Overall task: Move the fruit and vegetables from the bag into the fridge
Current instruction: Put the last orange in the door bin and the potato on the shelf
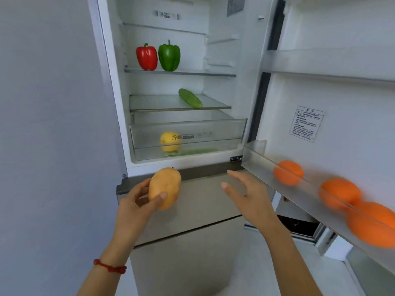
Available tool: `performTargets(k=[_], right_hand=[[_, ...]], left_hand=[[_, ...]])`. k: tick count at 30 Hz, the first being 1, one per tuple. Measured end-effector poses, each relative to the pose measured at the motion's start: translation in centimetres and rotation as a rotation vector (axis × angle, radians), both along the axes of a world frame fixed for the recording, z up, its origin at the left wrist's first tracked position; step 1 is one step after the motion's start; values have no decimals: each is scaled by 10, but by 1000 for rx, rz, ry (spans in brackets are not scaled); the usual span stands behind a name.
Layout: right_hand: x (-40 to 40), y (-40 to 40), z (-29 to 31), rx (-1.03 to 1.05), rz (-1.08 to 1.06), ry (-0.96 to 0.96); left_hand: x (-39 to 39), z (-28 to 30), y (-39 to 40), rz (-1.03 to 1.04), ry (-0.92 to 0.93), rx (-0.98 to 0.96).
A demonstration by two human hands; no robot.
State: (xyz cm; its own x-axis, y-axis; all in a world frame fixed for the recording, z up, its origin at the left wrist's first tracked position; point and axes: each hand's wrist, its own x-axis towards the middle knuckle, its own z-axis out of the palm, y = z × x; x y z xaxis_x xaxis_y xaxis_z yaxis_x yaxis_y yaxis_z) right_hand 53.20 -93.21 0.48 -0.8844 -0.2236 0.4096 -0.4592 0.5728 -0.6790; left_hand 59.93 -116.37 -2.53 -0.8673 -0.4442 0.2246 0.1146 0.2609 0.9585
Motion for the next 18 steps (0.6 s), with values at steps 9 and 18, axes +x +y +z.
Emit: performTargets(k=[9, 18], right_hand=[[-55, -27, 14, -43, 68, 53], [-137, -43, 30, -93, 162, 57]], left_hand=[[-46, 13, -21, 71, 60, 29], [-125, 47, -26, 120, 171, 64]])
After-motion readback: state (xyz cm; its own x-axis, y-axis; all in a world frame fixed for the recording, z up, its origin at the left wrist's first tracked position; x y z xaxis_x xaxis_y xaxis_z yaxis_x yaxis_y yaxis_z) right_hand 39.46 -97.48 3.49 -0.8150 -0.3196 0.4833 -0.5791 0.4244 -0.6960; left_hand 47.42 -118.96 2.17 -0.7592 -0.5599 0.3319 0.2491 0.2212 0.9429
